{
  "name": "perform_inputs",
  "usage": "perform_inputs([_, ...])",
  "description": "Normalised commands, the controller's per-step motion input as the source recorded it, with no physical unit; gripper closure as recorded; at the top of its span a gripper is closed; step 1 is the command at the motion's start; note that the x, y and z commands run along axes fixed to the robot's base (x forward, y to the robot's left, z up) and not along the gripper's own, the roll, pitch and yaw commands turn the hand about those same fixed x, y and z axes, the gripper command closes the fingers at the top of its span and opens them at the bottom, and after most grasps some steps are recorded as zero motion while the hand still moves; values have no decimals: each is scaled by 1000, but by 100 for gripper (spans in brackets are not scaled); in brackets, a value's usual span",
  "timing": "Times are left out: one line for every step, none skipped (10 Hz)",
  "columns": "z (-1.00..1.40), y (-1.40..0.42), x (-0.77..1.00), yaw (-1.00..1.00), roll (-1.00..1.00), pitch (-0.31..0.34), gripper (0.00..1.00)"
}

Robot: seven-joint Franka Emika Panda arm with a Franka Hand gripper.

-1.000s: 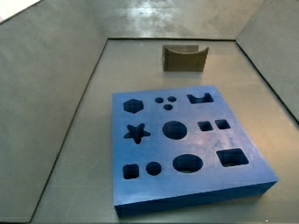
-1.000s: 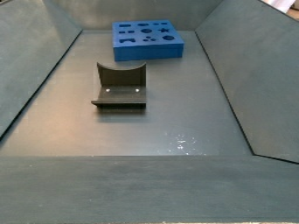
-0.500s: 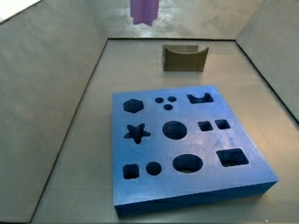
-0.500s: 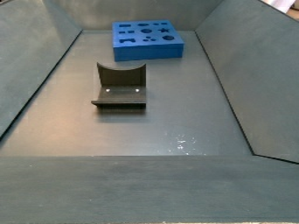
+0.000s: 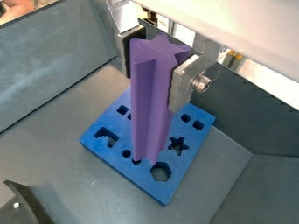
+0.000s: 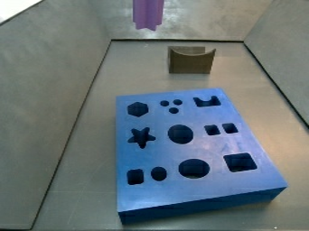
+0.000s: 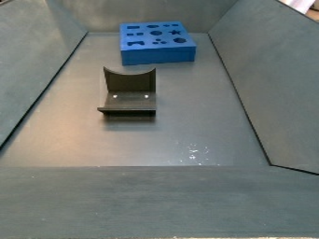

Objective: Pick up the star object. Move up. Place the star object on the fixture. Regrasp the star object. Move to above the board. Insert the star object.
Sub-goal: Insert the star object.

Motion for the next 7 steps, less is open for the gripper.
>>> perform_inputs([-411,-451,0,0,-201,0,100])
perform_inputs([-514,-614,-97,-43,-253,-10,100])
perform_inputs([-626,-700,-163,-77,-197,-29,100])
perform_inputs([-646,-731,-200,-157,-194,-27,100])
perform_inputs([-706,-691,-271,-323,-150,-60,100])
perform_inputs([-734,-534,-234,-449,-143,-50,100])
perform_inputs([-623,-406,-189,-606,-139,-137,100])
